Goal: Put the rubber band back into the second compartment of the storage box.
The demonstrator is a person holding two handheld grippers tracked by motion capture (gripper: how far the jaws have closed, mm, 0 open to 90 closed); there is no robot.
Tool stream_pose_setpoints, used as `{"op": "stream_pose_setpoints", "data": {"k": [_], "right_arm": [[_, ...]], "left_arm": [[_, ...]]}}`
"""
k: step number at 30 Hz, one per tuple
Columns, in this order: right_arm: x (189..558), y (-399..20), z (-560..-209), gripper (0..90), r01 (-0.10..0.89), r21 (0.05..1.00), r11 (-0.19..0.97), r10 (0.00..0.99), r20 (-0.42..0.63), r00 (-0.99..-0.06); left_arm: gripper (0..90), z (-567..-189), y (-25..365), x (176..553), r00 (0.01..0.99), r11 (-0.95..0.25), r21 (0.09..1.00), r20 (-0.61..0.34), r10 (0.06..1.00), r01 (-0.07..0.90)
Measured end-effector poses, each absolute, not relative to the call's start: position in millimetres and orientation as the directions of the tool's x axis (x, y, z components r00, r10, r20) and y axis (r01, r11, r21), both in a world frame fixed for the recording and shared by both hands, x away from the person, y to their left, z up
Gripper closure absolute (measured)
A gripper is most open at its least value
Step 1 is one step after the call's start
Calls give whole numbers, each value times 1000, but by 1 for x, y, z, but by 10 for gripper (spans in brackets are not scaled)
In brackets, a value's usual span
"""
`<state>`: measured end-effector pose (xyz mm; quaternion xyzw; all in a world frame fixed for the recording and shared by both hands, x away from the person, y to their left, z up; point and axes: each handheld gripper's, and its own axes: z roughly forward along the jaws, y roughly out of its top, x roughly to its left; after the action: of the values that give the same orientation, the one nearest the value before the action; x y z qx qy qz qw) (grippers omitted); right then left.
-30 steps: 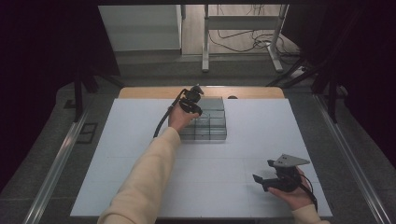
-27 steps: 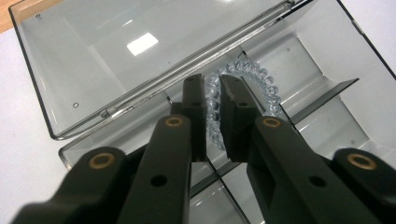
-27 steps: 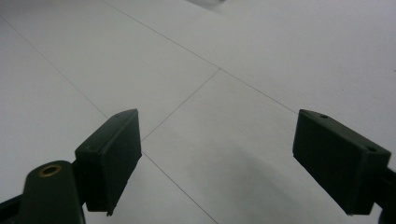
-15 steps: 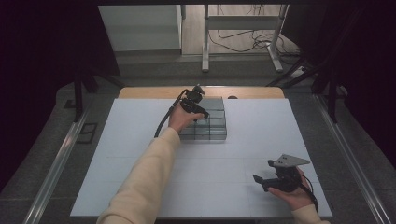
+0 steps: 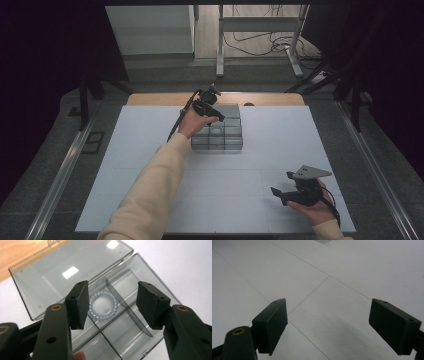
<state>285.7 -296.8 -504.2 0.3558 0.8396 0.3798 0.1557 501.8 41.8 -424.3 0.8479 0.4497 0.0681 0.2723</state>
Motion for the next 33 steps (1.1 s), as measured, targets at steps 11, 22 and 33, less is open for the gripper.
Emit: {"op": "stream_pose_setpoints", "data": {"k": [11,22,33], "right_arm": [[285,-296,-504,158,482,746,459,716,11,-698],[285,-298,-503,157,485,747,455,719,13,-695],[285,-298,-503,157,485,748,454,722,10,-692]], "left_arm": [[437,-418,46,493,599,-461,531,-115,792,711],[440,-419,67,454,631,-483,553,-102,769,679],[448,-433,102,396,644,-486,572,-98,759,661]]}}
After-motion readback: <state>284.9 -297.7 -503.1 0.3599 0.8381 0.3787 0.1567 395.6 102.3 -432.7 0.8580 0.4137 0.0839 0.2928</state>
